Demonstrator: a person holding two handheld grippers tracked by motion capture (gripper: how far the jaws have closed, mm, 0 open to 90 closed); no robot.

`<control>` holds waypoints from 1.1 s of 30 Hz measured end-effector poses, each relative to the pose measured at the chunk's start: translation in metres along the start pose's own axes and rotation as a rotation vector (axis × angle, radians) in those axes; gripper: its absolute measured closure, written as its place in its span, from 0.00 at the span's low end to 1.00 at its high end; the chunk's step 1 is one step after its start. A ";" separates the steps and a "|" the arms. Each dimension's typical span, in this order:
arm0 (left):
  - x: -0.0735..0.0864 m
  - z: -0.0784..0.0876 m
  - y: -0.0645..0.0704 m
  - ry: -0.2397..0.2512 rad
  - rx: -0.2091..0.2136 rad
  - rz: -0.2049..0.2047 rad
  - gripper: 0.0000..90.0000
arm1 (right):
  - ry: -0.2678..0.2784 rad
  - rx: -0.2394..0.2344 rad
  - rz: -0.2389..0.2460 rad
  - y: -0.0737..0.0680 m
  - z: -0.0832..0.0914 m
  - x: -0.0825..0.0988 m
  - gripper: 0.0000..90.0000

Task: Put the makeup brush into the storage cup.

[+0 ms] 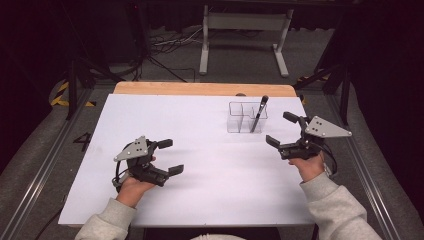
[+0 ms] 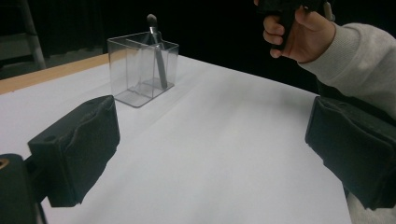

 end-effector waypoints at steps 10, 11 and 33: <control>0.006 0.023 -0.003 -0.009 -0.047 0.002 0.04 | 0.021 -0.023 -0.020 -0.007 0.012 0.021 0.01; 0.007 0.026 -0.004 -0.011 -0.052 0.001 0.04 | 0.022 -0.025 -0.020 -0.008 0.013 0.023 0.01; 0.025 0.055 -0.003 -0.010 -0.097 0.026 0.04 | 0.019 -0.039 -0.039 -0.017 0.027 0.070 0.00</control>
Point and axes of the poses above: each handheld gripper's, and its own axes: z roughly backward along the jaws, x roughly out of its underside, y roughly to its right, the point moved 9 cm from there along -z, roughly forward along the jaws, and after that the axes turned 12 degrees about -z, right-handed, at the moved point
